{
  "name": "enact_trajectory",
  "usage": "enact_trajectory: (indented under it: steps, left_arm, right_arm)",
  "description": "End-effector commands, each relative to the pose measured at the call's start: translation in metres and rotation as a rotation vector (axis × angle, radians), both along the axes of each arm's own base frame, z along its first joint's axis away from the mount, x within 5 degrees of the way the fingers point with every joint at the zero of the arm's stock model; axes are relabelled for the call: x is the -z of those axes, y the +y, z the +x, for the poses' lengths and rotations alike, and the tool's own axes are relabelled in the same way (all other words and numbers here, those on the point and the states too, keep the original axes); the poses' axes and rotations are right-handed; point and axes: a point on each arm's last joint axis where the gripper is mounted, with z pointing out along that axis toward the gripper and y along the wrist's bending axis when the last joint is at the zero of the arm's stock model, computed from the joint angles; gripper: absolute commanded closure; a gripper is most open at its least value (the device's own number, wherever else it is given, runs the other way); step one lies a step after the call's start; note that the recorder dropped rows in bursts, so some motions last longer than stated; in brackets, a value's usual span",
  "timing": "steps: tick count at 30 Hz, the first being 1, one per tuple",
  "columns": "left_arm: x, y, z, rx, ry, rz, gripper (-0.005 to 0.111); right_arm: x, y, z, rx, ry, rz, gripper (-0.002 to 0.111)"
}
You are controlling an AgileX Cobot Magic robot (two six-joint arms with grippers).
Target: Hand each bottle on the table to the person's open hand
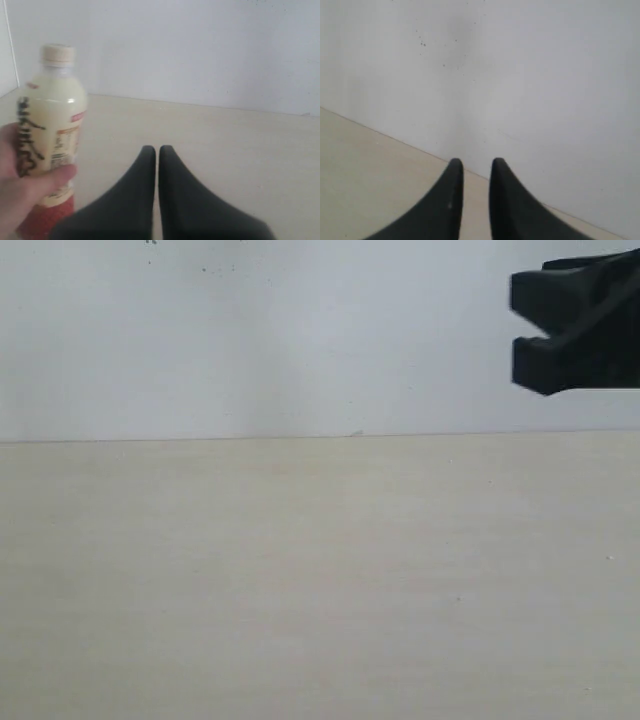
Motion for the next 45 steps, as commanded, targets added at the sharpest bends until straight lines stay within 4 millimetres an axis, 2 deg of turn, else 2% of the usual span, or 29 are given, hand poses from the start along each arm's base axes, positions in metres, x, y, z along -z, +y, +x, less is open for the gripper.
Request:
enact_trajectory:
  steps: [1,5,9,21,24,29,34,36,41,45]
  left_arm:
    - [-0.001,0.0,0.0,-0.003,-0.003,-0.004,0.103]
    - [-0.001,0.0,0.0,-0.003,-0.003,-0.004,0.103]
    - [-0.001,0.0,0.0,-0.003,-0.003,-0.004,0.103]
    - [-0.001,0.0,0.0,-0.003,-0.003,-0.004,0.103]
    - [-0.001,0.0,0.0,-0.003,-0.003,-0.004,0.103]
    - [-0.001,0.0,0.0,-0.003,-0.003,-0.004,0.103]
    - [-0.001,0.0,0.0,-0.003,-0.003,-0.004,0.103]
    - [-0.001,0.0,0.0,-0.003,-0.003,-0.004,0.103]
    - [-0.001,0.0,0.0,-0.003,-0.003,-0.004,0.103]
    - [-0.001,0.0,0.0,-0.003,-0.003,-0.004,0.103]
  right_arm:
    - [-0.011,-0.018,-0.024,-0.031,0.017,-0.014,0.108]
    - [-0.014,-0.021,-0.046,-0.106,0.057,0.005,0.108]
    - [-0.018,-0.025,-0.059,-0.128,0.037,0.011,0.108]
    - [-0.022,-0.027,-0.062,-0.119,0.01,0.016,0.108]
    - [-0.024,-0.04,-0.071,-0.057,-0.016,0.002,0.108]
    - [0.013,-0.066,-0.086,0.135,0.003,0.068,0.108]
    - [0.067,-0.086,-0.11,0.342,-0.029,0.163,0.108]
    - [0.083,-0.089,-0.117,0.385,-0.046,0.191,0.108]
    - [0.101,-0.089,-0.128,0.405,-0.051,0.196,0.108]
    - [0.118,-0.091,-0.123,0.432,-0.02,0.215,0.108]
